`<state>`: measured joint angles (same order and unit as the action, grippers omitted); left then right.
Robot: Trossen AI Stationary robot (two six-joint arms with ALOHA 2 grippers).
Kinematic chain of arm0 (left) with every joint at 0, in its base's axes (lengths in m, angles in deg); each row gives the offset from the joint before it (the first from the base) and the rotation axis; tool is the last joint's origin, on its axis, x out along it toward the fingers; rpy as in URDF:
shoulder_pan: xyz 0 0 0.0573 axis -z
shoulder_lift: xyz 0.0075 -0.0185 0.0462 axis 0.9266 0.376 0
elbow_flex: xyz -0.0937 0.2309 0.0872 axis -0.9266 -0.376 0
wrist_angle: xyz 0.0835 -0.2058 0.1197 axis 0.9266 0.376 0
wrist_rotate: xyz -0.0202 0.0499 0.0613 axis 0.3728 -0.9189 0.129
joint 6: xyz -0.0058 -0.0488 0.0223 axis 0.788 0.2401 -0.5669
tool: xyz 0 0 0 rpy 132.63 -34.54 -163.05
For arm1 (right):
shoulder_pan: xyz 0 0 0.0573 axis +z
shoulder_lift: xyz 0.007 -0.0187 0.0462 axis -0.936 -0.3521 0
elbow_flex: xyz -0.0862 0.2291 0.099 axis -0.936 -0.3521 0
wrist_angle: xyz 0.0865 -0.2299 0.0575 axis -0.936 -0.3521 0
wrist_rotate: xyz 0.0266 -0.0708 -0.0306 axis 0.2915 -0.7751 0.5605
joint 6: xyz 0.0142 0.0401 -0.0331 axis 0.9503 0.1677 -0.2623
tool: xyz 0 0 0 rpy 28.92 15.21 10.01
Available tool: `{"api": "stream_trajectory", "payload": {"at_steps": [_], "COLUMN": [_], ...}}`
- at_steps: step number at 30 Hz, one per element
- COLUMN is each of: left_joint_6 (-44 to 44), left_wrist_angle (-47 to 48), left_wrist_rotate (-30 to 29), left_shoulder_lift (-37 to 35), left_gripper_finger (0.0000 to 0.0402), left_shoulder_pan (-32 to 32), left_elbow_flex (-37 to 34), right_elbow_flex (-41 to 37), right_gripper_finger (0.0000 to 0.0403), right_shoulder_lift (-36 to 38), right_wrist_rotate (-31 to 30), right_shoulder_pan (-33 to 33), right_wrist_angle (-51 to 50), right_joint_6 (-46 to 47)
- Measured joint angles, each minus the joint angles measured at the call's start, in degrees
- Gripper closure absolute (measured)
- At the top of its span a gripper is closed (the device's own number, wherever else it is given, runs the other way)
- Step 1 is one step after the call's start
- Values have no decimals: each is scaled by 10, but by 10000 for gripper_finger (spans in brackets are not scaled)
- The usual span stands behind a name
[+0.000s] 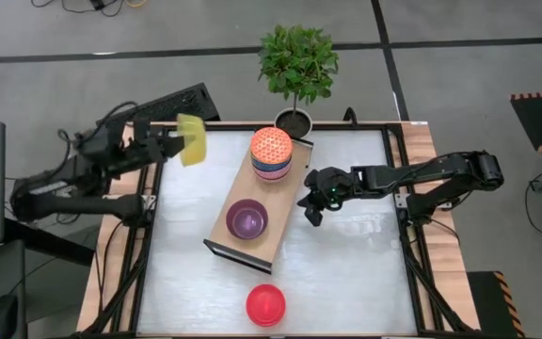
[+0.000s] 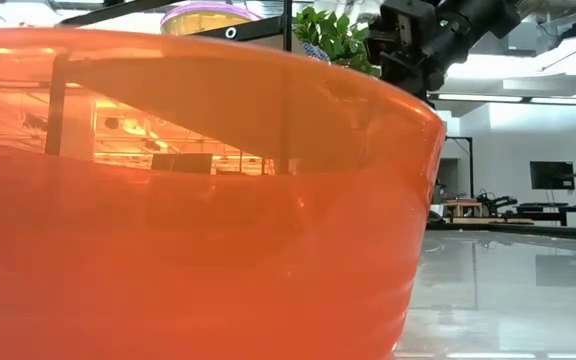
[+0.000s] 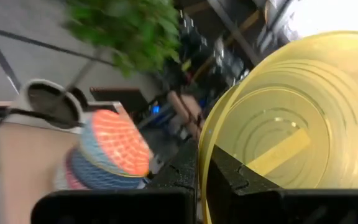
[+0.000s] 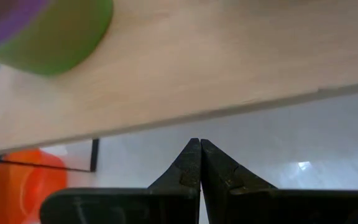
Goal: Place and stack bowls onto a shelf
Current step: Stack the yellow bowl on top of the purple bowl on the shelf
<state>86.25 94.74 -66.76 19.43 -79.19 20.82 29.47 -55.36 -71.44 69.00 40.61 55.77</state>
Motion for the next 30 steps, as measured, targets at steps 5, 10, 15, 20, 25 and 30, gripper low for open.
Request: {"api": "stream_trajectory", "payload": {"at_steps": [5,10,15,20,25,30], "left_joint_6": [-51,-60,-74,-95,-100,-100], "left_wrist_angle": [86,300,460,516,573,582], "left_wrist_rotate": [11,46,28,39,39,39], "left_shoulder_lift": [161,295,396,450,482,487], "left_gripper_finger": [401,401,401,401,401,401], "left_shoulder_pan": [55,91,128,152,154,153], "left_elbow_flex": [156,319,429,442,442,424], "right_elbow_flex": [0,0,0,0,0,0], "right_gripper_finger": [378,378,378,378,378,378], "right_shoulder_lift": [0,0,0,0,0,0], "right_wrist_rotate": [0,0,0,-3,-3,-4], "right_shoulder_pan": [0,8,20,35,49,62], "right_wrist_angle": [-51,-96,-102,-102,-104,-106], "right_joint_6": [-8,-25,-37,-37,-37,-37]}}
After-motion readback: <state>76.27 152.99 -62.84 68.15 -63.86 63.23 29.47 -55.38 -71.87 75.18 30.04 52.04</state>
